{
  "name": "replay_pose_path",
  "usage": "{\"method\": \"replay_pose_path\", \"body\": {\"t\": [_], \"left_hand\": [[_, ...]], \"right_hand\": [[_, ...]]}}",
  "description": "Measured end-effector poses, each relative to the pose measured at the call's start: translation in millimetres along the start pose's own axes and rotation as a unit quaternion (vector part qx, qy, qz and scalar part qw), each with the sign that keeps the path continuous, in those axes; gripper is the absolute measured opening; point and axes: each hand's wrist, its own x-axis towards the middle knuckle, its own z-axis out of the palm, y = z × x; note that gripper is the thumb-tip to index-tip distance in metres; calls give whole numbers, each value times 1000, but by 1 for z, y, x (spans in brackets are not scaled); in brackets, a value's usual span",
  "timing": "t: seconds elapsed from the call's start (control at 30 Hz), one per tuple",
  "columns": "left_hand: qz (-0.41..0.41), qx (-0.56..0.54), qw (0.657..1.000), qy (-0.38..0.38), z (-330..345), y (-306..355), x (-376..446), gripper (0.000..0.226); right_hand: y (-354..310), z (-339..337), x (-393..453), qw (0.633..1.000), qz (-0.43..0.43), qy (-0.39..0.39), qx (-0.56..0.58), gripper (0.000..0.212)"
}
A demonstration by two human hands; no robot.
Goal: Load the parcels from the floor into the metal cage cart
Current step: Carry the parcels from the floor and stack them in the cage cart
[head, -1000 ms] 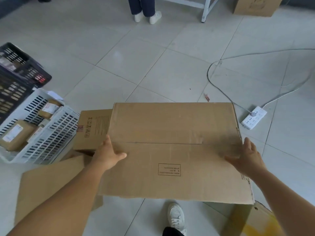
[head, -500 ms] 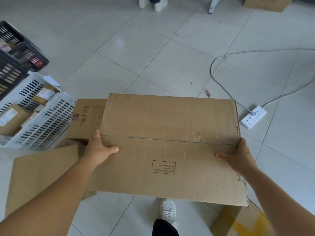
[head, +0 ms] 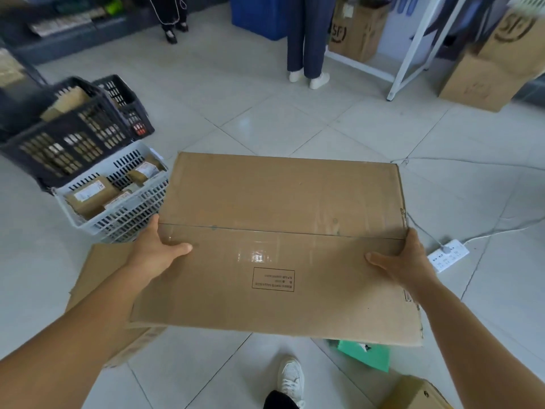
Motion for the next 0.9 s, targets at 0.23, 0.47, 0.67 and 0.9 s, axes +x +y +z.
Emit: {"method": "replay_pose_path", "body": {"t": [0.23, 0.47, 0.67, 0.9], "left_hand": [[8, -53, 994, 96, -101, -29, -85, 99], [-20, -83, 974, 210, -191, -66, -166, 99], [-51, -92, 952, 287, -234, -95, -230, 78], [-128, -96, 908, 388, -276, -150, -323, 97]], "right_hand": [[-68, -2, -68, 995, -89, -26, 42, 95], [-152, 14, -130, 978, -187, -74, 50, 83], [-210, 43, -164, 956, -253, -139, 52, 87], [-276, 86, -221, 903, -345, -254, 24, 86]]}}
